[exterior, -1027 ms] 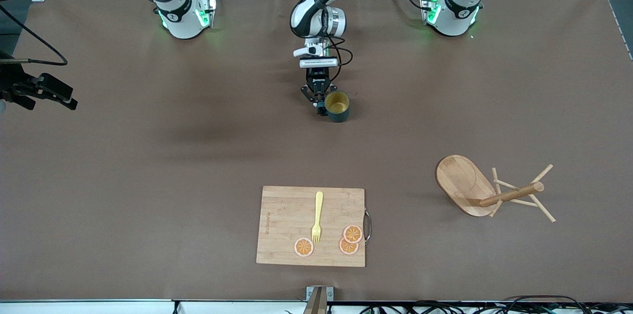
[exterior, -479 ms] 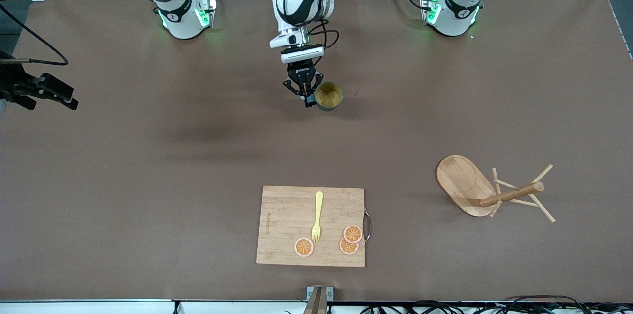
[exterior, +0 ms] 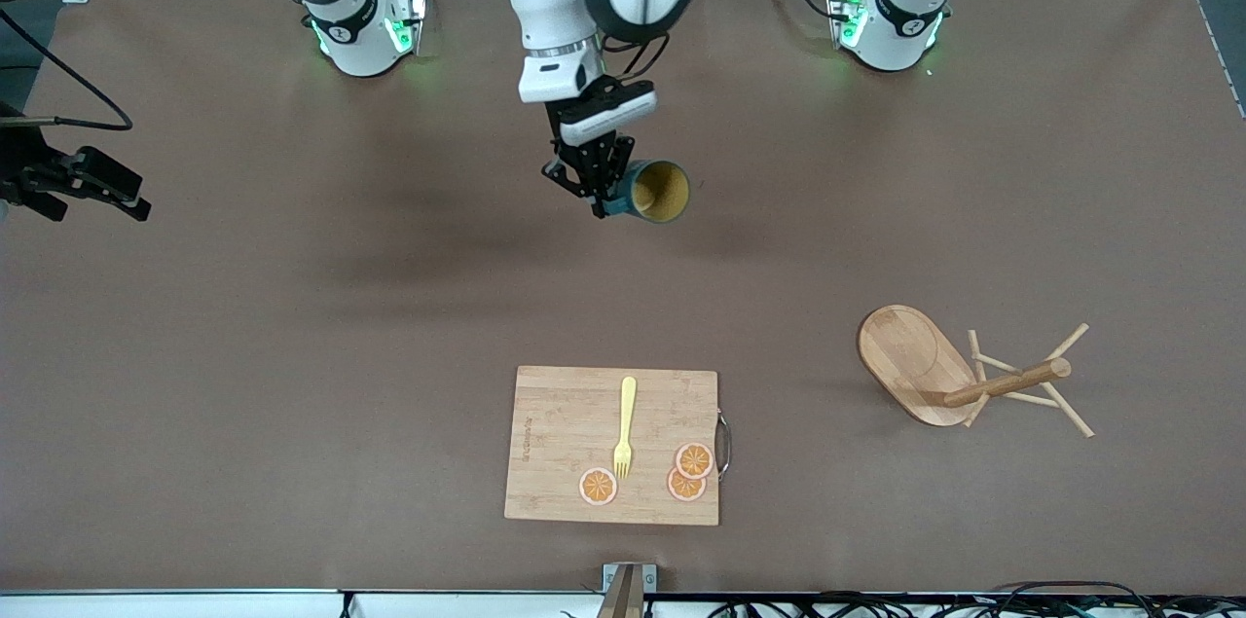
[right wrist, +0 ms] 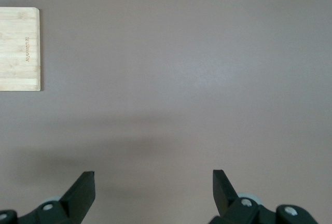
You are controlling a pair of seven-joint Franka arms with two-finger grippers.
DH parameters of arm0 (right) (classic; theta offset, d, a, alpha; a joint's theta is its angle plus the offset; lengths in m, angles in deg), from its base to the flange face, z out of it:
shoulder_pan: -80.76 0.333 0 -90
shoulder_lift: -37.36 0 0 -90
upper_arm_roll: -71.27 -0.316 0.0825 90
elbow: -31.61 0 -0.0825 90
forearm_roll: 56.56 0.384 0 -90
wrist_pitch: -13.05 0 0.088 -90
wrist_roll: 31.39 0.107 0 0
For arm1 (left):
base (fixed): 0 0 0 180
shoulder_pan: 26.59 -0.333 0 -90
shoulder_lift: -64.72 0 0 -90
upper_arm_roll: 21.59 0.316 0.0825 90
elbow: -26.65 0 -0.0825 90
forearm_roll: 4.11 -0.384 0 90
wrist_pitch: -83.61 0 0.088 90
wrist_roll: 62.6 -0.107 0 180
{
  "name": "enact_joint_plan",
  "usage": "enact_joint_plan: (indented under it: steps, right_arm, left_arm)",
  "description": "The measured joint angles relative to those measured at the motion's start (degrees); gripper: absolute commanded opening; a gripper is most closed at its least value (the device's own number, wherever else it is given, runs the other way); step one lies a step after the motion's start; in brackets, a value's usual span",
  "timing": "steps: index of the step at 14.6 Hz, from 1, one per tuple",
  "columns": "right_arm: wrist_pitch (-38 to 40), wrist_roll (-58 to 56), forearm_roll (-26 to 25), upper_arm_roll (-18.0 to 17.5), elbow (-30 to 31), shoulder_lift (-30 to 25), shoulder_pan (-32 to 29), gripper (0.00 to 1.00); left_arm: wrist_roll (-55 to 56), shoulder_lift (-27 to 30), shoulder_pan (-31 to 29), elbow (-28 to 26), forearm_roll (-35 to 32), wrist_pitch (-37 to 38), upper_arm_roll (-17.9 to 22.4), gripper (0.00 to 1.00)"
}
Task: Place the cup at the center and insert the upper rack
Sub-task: 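Lift the mug off the table with the left gripper, then carry the mug with the left gripper to the wooden mug tree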
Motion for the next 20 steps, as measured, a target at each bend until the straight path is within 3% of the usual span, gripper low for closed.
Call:
enact_joint_plan:
  steps: [2, 7, 13, 17, 20]
  right_arm:
    - [-0.5, 0.0, 0.0, 0.0, -0.1, 0.0, 0.0, 1.00]
    - [-2.3, 0.0, 0.0, 0.0, -0.2, 0.0, 0.0, 1.00]
    - [0.4, 0.0, 0.0, -0.2, -0.2, 0.0, 0.1, 1.00]
    - [0.5, 0.0, 0.0, -0.2, -0.2, 0.0, 0.1, 1.00]
    - [0.5, 0.0, 0.0, -0.2, -0.2, 0.0, 0.2, 1.00]
  left_arm:
    - [-0.9, 2.3, -4.5, 1.0, 5.5, -0.9, -0.1, 0.00]
    - [-3.3, 7.9, -18.6, 1.0, 22.2, -11.4, -0.1, 0.00]
    - [-4.3, 9.4, -30.9, -2.4, 35.3, -27.1, -0.2, 0.00]
    - [-4.3, 9.4, -37.3, -8.4, 38.6, -40.2, -1.2, 0.00]
    - [-4.3, 9.4, -46.4, -15.4, 38.7, -51.8, -7.2, 0.00]
